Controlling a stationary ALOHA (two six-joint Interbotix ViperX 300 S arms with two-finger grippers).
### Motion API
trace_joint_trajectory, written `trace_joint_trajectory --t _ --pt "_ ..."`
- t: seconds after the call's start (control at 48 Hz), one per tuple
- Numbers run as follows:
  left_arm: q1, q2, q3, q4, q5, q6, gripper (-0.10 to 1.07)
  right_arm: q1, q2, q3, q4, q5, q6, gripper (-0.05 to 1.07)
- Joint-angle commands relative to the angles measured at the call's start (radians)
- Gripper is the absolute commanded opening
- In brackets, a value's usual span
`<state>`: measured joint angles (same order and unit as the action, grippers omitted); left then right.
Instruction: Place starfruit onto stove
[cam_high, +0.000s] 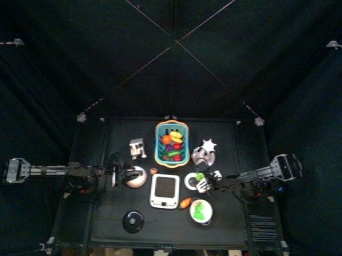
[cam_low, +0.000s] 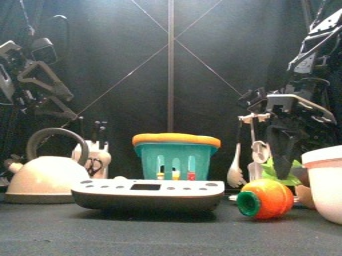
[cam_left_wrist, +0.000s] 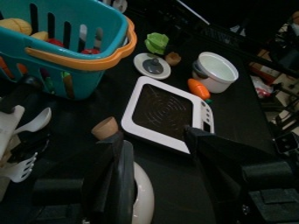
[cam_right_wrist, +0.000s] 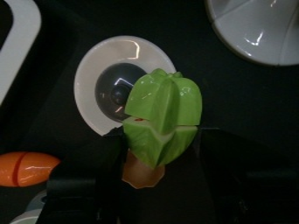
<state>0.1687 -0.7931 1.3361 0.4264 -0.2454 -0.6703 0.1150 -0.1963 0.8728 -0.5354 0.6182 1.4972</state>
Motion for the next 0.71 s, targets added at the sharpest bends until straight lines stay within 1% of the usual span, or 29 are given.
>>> trace_joint_trajectory --t 0.0,0.104,0.208,0.417,0.562,0.688 --pt "0.002 0.003 -0.017 -0.002 -0.003 0.0 0.92 0.003 -0.014 -0.048 -0.04 0.0 -0.017 0.69" --pt "0.002 0.003 -0.017 -0.002 -0.005 -0.003 0.92 0.005 -0.012 -0.098 -0.061 -0.002 -0.071 0.68" --pt "0.002 0.003 -0.018 -0.002 -0.005 -0.003 0.92 0.0 0.003 -0.155 -0.054 -0.006 -0.146 0.68" --pt "0.002 0.003 -0.018 -0.002 -0.003 -0.002 0.92 -0.003 0.08 -0.268 -0.035 -0.031 -0.376 0.68" --pt "0.0 0.003 -0.018 -0.002 -0.005 -0.002 0.92 -0.005 0.149 -0.351 0.023 -0.034 -0.563 0.68" --pt "0.002 0.003 -0.018 -0.002 -0.003 -0.002 0.92 -0.025 0.189 -0.419 0.112 -0.02 -0.712 0.68"
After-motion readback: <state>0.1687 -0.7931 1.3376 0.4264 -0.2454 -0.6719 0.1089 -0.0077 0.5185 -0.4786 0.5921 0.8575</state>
